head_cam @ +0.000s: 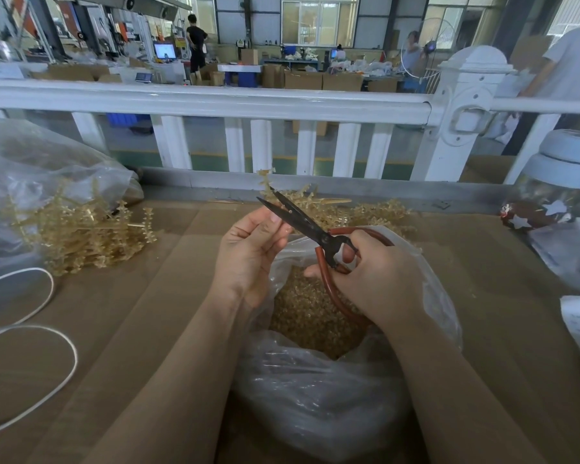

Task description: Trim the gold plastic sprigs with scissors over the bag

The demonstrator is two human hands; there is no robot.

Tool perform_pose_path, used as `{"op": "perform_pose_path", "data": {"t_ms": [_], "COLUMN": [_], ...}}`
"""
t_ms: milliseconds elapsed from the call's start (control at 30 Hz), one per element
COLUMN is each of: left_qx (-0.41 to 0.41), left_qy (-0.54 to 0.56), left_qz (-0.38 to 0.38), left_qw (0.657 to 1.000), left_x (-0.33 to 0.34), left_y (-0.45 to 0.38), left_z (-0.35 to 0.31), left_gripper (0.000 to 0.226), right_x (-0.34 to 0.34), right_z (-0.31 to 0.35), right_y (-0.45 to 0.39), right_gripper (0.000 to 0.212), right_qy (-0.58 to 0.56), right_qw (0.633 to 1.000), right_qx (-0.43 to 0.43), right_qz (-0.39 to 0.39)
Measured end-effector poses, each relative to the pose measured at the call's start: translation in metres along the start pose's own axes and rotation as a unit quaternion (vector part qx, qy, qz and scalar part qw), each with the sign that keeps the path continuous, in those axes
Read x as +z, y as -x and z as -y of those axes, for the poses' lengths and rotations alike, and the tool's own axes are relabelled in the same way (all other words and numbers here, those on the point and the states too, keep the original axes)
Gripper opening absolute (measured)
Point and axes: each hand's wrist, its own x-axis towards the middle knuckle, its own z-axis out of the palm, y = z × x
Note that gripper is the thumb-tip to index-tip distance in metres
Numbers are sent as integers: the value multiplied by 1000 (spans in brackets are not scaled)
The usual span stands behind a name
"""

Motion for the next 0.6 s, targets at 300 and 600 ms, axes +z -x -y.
{"op": "perform_pose_path", "data": {"t_ms": [300, 600], "left_qx": [0, 9], "left_qy": [11, 20], "left_qz": [8, 12], "left_qw": [1000, 1000], "left_x": [-1, 0], "left_y": [0, -1], "left_z": [0, 0], "left_gripper": [16, 20], "right_x": [1, 0], "right_z": [-1, -1], "right_y": [0, 0], "right_gripper": [71, 73], "right_qy": [-9, -29], "right_qw": [1000, 999], "right_qx": [-17, -12], "right_qz": [-12, -7]}}
